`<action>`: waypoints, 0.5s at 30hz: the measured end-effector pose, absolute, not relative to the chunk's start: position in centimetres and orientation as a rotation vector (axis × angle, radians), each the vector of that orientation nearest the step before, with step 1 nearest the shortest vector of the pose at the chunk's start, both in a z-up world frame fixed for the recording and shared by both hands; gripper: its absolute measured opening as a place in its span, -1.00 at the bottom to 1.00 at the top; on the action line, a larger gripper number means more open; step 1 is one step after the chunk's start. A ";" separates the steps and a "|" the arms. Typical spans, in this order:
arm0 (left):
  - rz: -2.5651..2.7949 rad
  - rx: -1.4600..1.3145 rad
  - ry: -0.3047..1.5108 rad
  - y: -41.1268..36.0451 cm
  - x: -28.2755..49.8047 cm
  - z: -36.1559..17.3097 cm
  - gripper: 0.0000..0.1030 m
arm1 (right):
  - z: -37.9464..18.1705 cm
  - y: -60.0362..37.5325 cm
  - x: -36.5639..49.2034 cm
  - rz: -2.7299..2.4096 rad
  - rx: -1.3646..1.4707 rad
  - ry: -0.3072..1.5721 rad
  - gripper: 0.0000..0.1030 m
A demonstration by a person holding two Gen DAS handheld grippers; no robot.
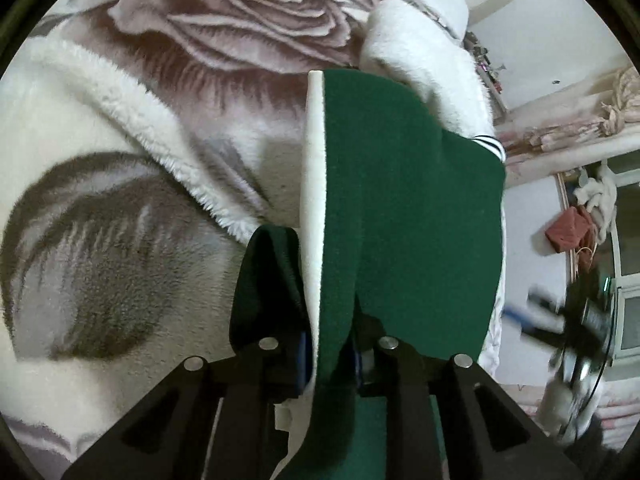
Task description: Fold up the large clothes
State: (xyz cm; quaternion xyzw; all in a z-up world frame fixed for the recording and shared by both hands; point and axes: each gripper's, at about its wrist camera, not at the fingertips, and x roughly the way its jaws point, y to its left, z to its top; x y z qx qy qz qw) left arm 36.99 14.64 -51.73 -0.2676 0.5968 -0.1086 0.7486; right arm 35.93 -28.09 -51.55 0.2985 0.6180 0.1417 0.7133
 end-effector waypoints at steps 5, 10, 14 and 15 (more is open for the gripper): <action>-0.246 -0.574 1.343 14.2 38.5 -53.7 -0.64 | -50.8 -22.9 46.8 0.349 0.435 1.285 0.39; -0.299 -0.704 1.342 15.8 39.3 -56.0 -0.43 | -59.2 -21.8 53.2 0.184 0.274 1.516 0.40; -0.308 -0.787 1.352 16.7 39.0 -56.0 -0.37 | -57.1 -20.4 52.6 0.175 0.230 1.500 0.45; -0.317 -0.825 1.350 17.0 38.5 -55.6 -0.34 | -56.2 -20.7 51.6 0.187 0.235 1.500 0.45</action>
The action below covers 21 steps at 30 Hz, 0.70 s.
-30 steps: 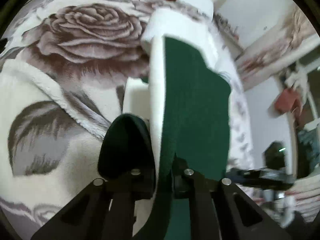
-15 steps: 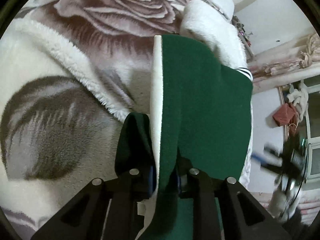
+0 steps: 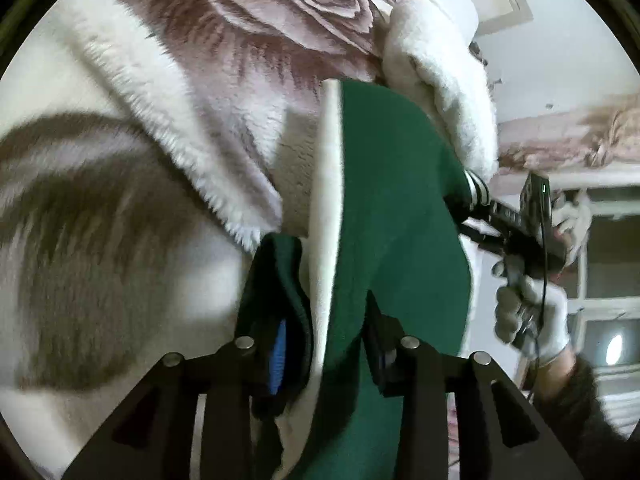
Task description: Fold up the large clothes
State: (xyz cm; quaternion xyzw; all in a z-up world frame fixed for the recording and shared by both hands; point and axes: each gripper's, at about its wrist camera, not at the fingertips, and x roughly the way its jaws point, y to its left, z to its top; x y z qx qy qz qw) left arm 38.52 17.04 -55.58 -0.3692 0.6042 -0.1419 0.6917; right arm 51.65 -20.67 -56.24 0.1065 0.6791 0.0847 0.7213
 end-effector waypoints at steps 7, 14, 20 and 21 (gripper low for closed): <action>-0.271 -0.828 1.307 18.3 37.3 -54.2 0.13 | -52.6 -27.2 39.9 0.323 0.622 1.450 0.45; -0.379 -0.748 1.264 14.3 39.8 -55.9 -0.65 | -55.5 -31.5 27.1 0.187 0.806 1.533 0.45; -0.397 -0.876 1.295 17.5 37.5 -55.0 -0.50 | -55.4 -31.5 18.2 0.128 0.818 1.621 0.45; -0.402 -0.856 1.290 17.7 36.4 -53.8 -0.35 | -55.4 -30.4 16.5 0.135 0.807 1.647 0.45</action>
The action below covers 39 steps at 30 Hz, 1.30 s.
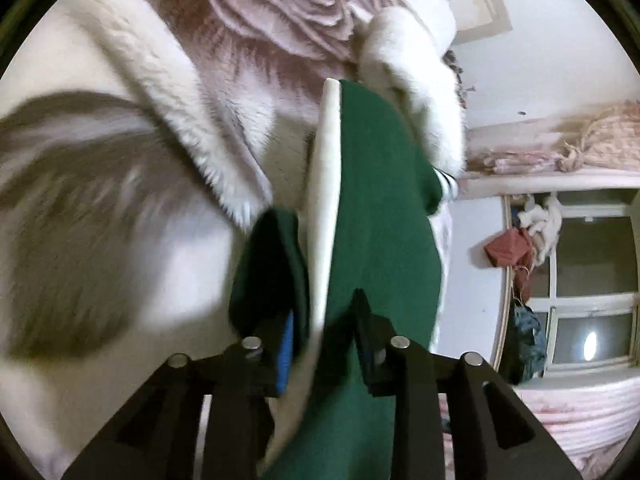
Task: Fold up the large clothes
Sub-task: 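Grasp the striped hem with both grippers and lift the folded jacket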
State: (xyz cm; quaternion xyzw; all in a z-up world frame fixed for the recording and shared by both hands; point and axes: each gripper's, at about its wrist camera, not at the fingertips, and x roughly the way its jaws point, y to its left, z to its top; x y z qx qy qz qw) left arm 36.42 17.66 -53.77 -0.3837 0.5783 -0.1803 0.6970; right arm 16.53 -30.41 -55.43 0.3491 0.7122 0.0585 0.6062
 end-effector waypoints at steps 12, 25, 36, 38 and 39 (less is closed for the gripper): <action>-0.287 -0.550 1.544 11.3 10.7 -51.1 0.20 | -62.4 -22.5 -1.6 0.239 0.875 1.911 0.45; -0.138 -0.368 1.463 10.2 4.3 -50.3 -0.58 | -60.3 -16.4 -5.0 0.313 0.897 1.774 -0.65; -0.226 -0.515 1.531 13.2 4.2 -54.7 -0.16 | -63.0 -16.4 -5.6 0.390 0.916 1.825 0.26; -0.250 -0.570 1.530 14.0 3.8 -55.2 0.13 | -63.6 -16.4 -5.1 0.429 0.933 1.788 0.38; -0.249 -0.589 1.535 14.2 3.8 -55.8 0.16 | -63.7 -16.5 -4.5 0.453 0.930 1.773 0.38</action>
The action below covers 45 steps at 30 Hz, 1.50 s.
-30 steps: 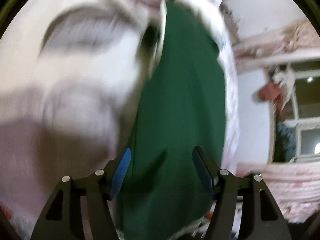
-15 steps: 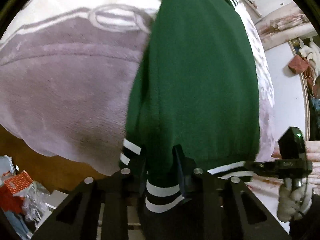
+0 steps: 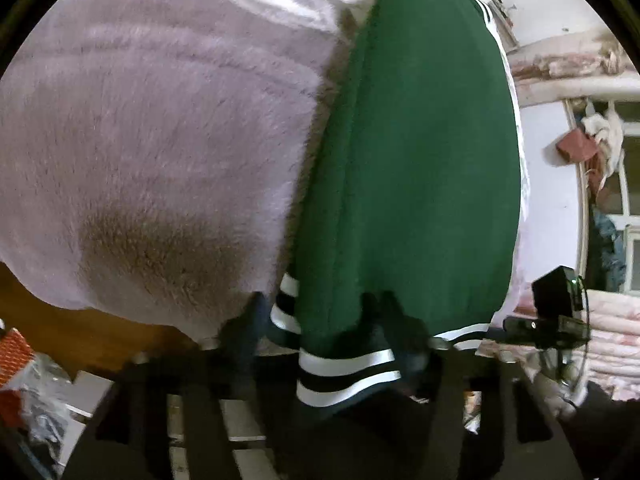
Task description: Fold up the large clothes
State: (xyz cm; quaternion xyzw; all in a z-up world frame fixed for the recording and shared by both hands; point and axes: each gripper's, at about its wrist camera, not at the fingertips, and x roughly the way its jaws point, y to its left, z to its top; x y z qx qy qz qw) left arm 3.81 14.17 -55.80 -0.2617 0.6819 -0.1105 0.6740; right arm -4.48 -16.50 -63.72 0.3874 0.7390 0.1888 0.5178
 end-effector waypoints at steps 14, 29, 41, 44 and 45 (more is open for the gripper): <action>-0.288 -0.784 1.451 14.3 3.3 -58.9 0.47 | -68.5 -8.5 -1.6 0.668 1.040 1.723 0.32; -0.308 -0.949 1.262 14.4 3.9 -47.2 -0.56 | -56.7 -5.9 0.1 0.748 1.384 1.553 -0.44; -0.377 -0.944 1.025 13.0 22.3 -41.9 -0.56 | -49.6 -10.8 18.1 0.640 1.499 1.330 -0.47; -0.382 -0.897 1.043 12.1 28.2 -42.6 -0.56 | -50.7 -16.2 24.7 0.606 1.491 1.299 -0.47; -0.384 -0.897 1.059 11.8 30.5 -43.2 -0.55 | -51.1 -17.1 26.5 0.595 1.489 1.297 -0.47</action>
